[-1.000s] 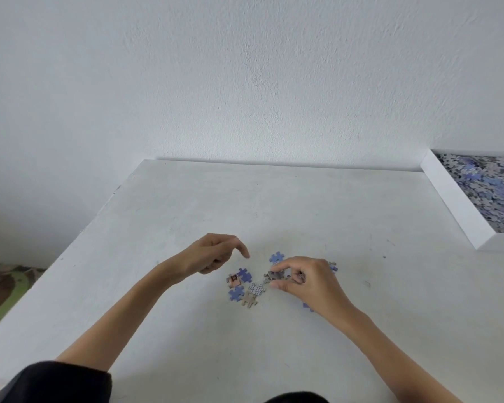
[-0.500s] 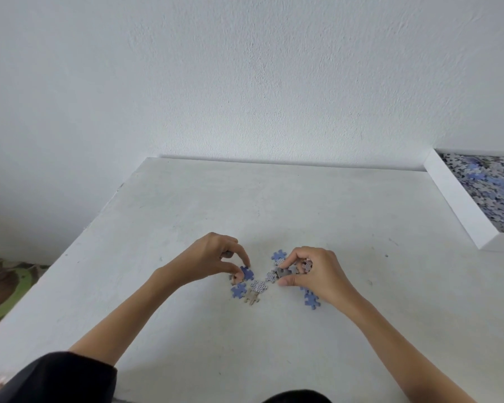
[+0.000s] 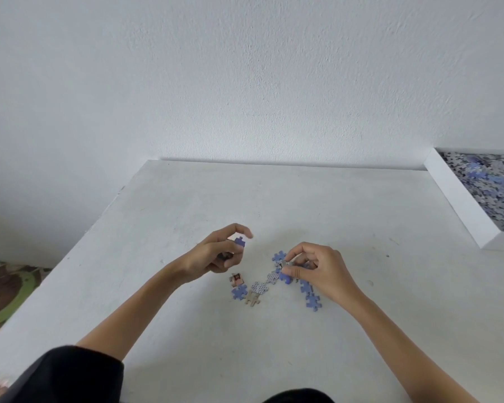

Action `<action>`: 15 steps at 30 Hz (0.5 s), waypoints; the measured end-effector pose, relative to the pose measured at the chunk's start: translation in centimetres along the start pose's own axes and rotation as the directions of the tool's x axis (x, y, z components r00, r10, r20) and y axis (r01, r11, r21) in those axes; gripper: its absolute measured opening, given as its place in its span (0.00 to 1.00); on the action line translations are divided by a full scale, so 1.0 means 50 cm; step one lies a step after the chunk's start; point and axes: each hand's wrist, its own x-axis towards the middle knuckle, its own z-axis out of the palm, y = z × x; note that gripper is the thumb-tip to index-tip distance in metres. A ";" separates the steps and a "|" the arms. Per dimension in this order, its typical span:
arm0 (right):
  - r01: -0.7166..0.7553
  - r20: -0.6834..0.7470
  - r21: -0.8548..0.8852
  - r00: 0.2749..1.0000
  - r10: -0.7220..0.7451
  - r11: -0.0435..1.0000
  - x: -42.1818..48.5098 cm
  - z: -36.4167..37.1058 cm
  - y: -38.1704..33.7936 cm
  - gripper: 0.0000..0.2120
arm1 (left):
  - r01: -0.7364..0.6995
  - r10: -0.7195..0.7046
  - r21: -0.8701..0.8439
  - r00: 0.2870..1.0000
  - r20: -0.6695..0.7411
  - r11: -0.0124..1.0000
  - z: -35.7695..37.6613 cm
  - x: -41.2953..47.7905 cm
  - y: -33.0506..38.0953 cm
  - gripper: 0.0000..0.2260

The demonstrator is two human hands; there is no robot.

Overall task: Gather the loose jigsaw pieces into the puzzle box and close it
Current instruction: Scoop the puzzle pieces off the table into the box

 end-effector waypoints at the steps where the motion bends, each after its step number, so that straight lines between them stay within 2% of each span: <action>1: 0.008 -0.015 -0.010 1.000 -0.009 1.000 0.000 0.001 0.001 0.06 | 0.015 -0.015 -0.036 1.000 0.017 0.999 0.002 0.001 0.000 0.11; 4: 0.061 -0.044 -0.052 0.997 -0.063 0.997 0.000 0.005 0.005 0.05 | 0.100 -0.084 -0.203 0.993 0.088 0.974 0.005 0.002 0.006 0.07; 6: 0.104 -0.057 -0.077 0.992 -0.108 0.992 0.001 0.007 0.011 0.03 | 0.166 -0.109 -0.406 0.981 0.160 0.899 0.001 0.002 0.006 0.03; 9: 0.129 -0.069 -0.089 0.988 -0.136 0.988 0.003 0.005 0.017 0.03 | 0.210 -0.085 -0.646 0.972 0.220 0.734 -0.009 0.003 -0.004 0.13; 11: 0.132 -0.050 -0.107 0.989 -0.138 0.985 0.004 0.002 0.018 0.04 | 0.223 -0.115 -0.661 0.972 0.203 0.716 -0.011 0.005 -0.008 0.17; 15: 0.161 -0.025 -0.189 0.985 -0.168 0.969 0.006 0.004 0.023 0.05 | 0.202 -0.203 -0.431 0.978 0.044 0.879 0.000 0.008 -0.009 0.18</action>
